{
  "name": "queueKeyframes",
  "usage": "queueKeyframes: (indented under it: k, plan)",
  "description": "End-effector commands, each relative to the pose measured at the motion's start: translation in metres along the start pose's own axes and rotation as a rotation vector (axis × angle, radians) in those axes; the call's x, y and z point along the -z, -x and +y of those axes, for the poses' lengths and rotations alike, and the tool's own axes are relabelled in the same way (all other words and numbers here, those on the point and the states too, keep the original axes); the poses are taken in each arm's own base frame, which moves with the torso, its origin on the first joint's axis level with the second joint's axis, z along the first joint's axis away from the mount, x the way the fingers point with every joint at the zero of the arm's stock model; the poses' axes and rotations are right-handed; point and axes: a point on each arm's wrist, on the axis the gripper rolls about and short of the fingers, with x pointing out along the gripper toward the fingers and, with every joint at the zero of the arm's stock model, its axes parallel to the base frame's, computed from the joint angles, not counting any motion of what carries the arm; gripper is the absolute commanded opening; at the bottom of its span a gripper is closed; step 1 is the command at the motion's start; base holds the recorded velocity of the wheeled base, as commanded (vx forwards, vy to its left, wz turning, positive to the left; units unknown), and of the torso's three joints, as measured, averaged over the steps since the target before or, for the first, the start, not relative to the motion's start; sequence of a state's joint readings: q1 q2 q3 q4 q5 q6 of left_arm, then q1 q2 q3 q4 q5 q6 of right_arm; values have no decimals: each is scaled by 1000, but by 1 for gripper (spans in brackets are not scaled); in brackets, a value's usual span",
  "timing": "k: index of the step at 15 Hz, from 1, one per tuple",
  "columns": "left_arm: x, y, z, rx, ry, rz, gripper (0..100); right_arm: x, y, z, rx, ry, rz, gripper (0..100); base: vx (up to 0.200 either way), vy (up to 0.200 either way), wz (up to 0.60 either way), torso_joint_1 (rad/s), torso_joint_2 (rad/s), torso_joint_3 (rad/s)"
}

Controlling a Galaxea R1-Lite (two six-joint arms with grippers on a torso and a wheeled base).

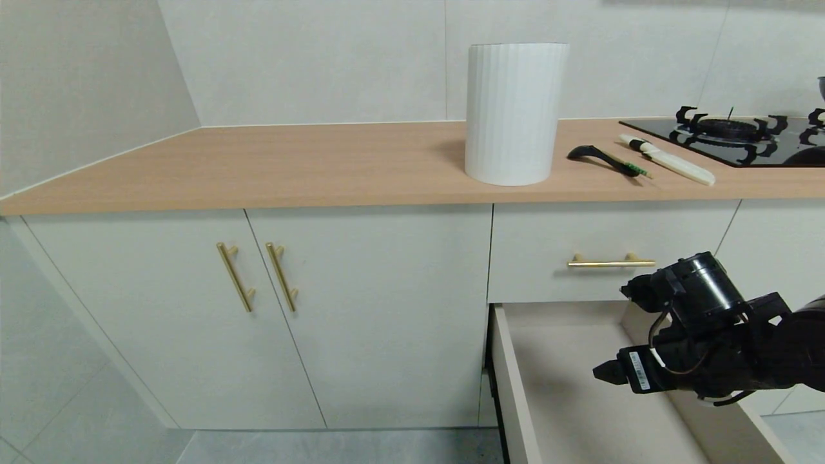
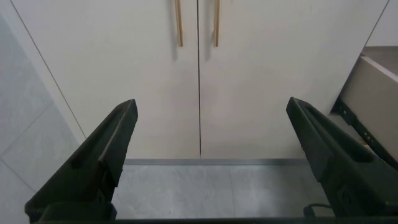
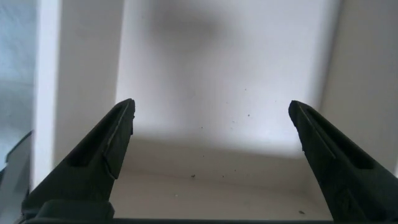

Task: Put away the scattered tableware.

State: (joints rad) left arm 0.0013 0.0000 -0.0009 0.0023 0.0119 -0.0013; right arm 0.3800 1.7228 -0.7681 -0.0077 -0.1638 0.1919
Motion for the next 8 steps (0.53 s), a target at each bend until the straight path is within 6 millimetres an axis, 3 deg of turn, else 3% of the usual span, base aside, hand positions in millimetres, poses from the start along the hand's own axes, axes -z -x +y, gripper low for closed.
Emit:
queueKeyframes:
  k: [1, 8]
  plan:
    - [0, 0, 0, 1, 0, 2, 100, 0, 0, 0, 0, 1, 1, 100, 0, 0, 0, 46, -203, -286]
    - [0, 0, 0, -1, 0, 2, 100, 0, 0, -1, 10, -1, -1, 100, 0, 0, 0, 175, -491, -289]
